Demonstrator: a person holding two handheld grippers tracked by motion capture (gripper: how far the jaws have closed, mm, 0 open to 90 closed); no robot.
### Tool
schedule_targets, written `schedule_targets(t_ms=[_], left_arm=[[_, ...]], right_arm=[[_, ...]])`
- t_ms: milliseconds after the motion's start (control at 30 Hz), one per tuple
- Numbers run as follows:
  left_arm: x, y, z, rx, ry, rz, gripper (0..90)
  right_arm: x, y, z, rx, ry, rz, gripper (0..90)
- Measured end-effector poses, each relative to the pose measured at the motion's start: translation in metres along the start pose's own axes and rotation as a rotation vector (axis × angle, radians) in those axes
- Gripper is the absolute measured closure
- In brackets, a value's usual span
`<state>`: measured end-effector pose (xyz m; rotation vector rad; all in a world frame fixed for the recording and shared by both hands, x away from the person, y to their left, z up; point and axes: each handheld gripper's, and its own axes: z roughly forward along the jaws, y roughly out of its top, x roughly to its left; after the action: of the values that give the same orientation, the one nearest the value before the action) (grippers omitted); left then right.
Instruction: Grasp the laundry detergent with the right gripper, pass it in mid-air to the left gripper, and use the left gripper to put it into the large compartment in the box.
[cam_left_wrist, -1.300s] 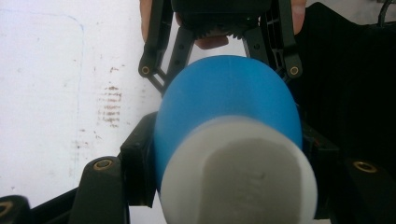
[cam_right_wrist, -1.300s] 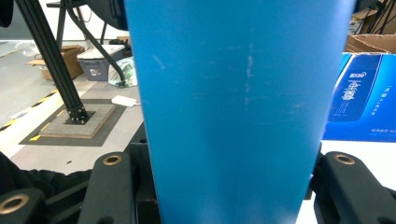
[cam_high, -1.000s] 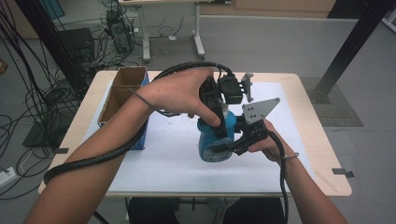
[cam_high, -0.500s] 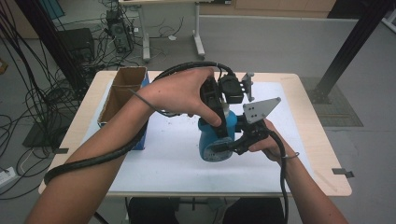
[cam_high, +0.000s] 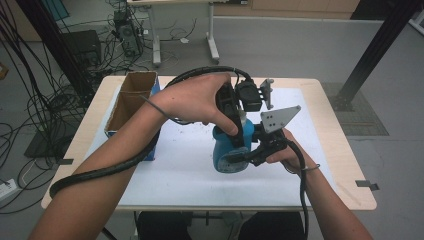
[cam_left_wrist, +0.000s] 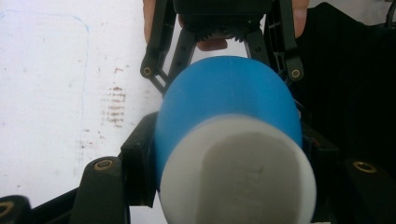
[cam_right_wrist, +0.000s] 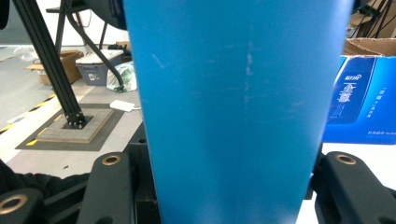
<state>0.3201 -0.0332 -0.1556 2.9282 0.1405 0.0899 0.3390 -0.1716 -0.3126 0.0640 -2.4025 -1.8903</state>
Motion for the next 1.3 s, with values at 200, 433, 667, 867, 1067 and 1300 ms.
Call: schedule_targets(t_ms=[200,433,667,867,1067,1300], left_arm=[[-0.001,0.000,0.000,0.003,0.002,0.000,38.0],[-0.003,0.001,-0.001,0.006,0.012,0.009,37.9],[-0.003,0.002,-0.003,0.006,0.014,0.008,38.0],[-0.003,0.001,-0.003,0.010,0.023,0.005,37.9],[-0.004,0.002,-0.002,0.013,0.025,0.006,37.9],[-0.004,0.003,-0.003,0.015,0.027,0.007,37.9]], right_arm=[[0.001,-0.001,0.002,-0.015,-0.006,-0.003,42.9],[0.001,-0.002,0.003,-0.026,-0.006,-0.004,40.0],[0.004,-0.005,0.013,0.003,0.002,0.006,29.8],[0.003,-0.006,0.010,-0.016,-0.005,0.036,21.5],[0.003,-0.006,0.008,-0.013,-0.025,0.049,9.8],[0.004,-0.004,0.006,-0.008,-0.034,0.032,3.0]])
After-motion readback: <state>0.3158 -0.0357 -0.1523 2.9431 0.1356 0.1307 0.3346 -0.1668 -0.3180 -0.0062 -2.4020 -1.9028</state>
